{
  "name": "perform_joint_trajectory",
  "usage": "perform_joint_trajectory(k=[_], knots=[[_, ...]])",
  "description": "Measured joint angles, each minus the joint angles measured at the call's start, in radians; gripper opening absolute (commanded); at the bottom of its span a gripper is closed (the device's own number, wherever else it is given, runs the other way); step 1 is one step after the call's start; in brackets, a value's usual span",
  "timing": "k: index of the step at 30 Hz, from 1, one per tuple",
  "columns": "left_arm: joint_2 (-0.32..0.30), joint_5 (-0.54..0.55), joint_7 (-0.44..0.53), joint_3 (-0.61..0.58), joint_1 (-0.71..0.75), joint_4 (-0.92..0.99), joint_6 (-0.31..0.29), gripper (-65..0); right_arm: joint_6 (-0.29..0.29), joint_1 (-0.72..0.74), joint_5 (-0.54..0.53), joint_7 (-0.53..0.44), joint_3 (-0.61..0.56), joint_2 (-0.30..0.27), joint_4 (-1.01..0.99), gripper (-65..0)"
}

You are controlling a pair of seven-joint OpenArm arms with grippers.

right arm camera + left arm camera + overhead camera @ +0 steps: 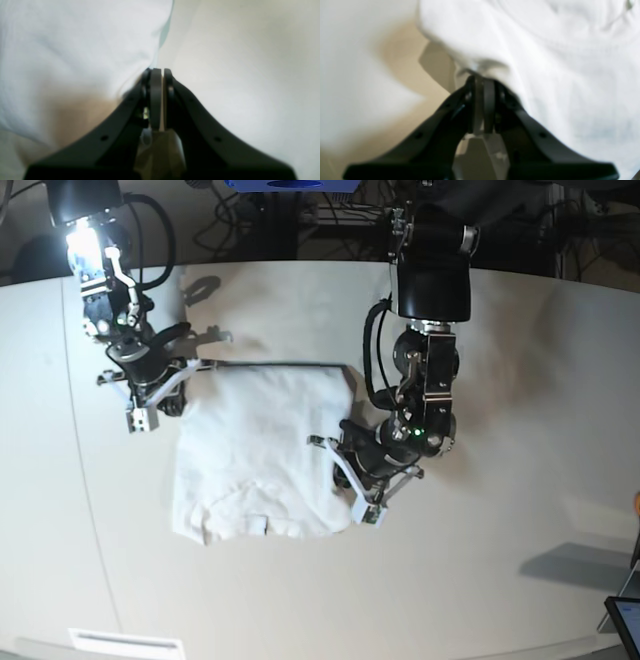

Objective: Fold the T-shirt properly
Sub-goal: 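Tuck the shirt's side edge inward with the left gripper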

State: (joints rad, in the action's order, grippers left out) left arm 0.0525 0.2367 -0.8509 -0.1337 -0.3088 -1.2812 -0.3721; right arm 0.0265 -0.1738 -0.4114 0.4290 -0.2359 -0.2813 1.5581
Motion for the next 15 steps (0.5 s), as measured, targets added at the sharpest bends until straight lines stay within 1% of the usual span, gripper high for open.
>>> perform_joint_trajectory(k=[9,12,14,15], knots=[[0.0,0.0,0.003,0.0,-0.02,0.003,0.0,-60.0,-0.002,0.0,0.0,-0.002,0.0,-0.001,0.0,-62.5],[-0.003,0.001,0.004,0.005,-0.011,-0.001,0.0,-60.0,-0.01,0.018,-0.004,0.025,0.0,-0.003,-0.005,-62.5],[-0.021,0.006,0.003,0.006,0.003,-0.008,-0.003,-60.0,-0.01,0.029,-0.005,0.036,0.0,-0.004,-0.007,-62.5],[-0.031,0.006,0.002,0.006,0.014,-0.018,-0.003,-60.0,-0.012,0.032,-0.005,0.035,0.0,-0.015,-0.008,-62.5]])
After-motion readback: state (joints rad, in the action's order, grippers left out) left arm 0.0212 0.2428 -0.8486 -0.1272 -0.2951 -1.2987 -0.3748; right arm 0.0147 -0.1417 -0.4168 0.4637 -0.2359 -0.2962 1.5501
